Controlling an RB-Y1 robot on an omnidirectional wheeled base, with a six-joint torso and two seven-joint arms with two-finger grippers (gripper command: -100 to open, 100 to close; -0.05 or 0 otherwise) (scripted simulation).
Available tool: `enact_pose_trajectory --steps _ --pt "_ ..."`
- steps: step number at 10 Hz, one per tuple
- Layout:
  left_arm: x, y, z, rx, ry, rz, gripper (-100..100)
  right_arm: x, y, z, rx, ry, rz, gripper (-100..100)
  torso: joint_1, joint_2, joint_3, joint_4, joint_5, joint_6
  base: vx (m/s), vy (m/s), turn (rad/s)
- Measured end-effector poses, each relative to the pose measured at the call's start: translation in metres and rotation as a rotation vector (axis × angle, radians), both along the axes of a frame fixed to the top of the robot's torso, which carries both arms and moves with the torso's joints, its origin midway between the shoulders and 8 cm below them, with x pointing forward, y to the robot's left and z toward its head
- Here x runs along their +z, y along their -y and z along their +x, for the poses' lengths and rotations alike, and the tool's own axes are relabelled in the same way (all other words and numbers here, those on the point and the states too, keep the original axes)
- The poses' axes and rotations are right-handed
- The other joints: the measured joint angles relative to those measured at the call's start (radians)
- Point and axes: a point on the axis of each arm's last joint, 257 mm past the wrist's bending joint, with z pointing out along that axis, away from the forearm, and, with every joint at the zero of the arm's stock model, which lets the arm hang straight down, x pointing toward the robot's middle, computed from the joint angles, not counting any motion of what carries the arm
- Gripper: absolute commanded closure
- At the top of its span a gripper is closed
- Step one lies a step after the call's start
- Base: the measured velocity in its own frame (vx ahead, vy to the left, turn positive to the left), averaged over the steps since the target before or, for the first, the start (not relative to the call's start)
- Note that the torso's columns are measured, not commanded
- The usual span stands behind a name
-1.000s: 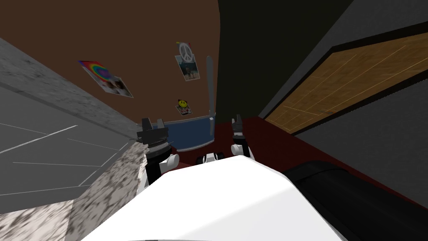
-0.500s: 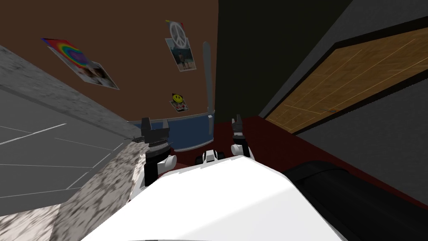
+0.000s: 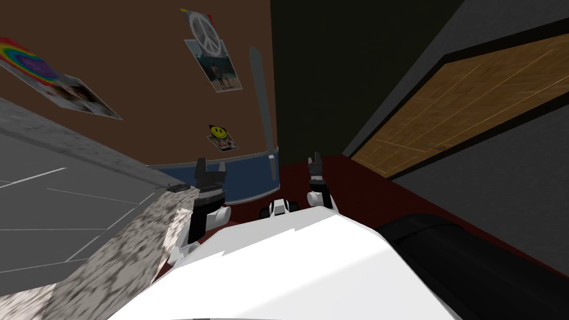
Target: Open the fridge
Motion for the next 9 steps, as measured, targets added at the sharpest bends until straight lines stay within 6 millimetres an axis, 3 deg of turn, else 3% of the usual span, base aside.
enact_pose_trajectory --steps 9 --pt "-0.075 -0.052 0.039 0.053 -0.212 -0.137 -100 0.0 0.0 0.0 0.0 0.0 0.0 0 0.0 0.0 0.0 0.0 0.0 0.0 0.066 -0.18 -0.015"
